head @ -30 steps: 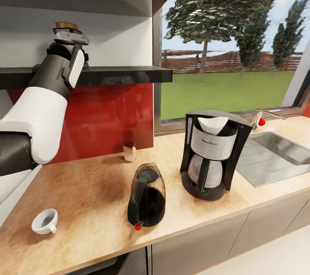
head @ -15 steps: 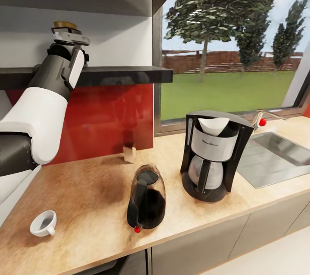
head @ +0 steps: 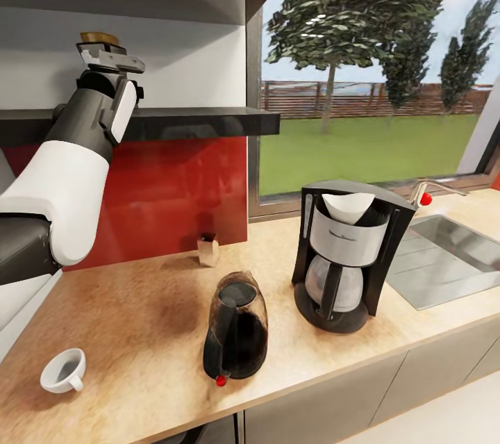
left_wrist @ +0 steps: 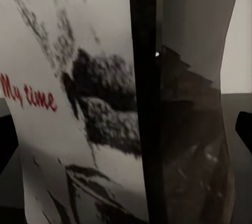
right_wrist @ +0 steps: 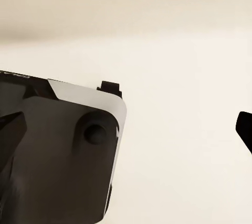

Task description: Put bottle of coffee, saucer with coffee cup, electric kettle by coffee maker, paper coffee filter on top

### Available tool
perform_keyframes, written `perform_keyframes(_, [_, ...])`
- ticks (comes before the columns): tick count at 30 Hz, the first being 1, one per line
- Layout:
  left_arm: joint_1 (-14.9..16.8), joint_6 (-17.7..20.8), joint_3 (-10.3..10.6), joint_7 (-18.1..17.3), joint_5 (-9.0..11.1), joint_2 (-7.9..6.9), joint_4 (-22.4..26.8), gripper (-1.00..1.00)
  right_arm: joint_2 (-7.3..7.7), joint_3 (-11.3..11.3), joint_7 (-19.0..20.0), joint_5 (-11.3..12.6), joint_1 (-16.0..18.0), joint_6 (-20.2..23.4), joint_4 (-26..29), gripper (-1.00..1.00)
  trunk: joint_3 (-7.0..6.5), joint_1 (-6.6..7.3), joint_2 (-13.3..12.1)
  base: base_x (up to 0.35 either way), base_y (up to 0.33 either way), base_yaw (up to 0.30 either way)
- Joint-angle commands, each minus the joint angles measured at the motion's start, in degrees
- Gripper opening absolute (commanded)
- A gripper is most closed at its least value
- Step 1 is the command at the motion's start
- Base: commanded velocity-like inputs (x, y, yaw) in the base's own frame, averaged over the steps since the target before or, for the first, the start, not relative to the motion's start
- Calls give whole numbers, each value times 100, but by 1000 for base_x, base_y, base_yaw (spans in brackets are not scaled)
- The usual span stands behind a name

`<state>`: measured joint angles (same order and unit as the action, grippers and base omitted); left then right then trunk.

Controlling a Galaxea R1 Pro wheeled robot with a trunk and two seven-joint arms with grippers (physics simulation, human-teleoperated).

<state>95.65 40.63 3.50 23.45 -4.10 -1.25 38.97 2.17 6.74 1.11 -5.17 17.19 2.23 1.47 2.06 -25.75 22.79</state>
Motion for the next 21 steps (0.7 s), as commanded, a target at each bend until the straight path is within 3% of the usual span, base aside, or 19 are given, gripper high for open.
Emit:
perform_keyframes(1, [6,48,29,-5,-41,-6,4,100,2,20,10,-54,3,23,9,100,14,-4,13,2,0,0])
perform_keyframes(21, [6,51,18,13,-41,-6,76,100,-4,20,10,-54,3,23,8,100,14,-4,13,0,0,0])
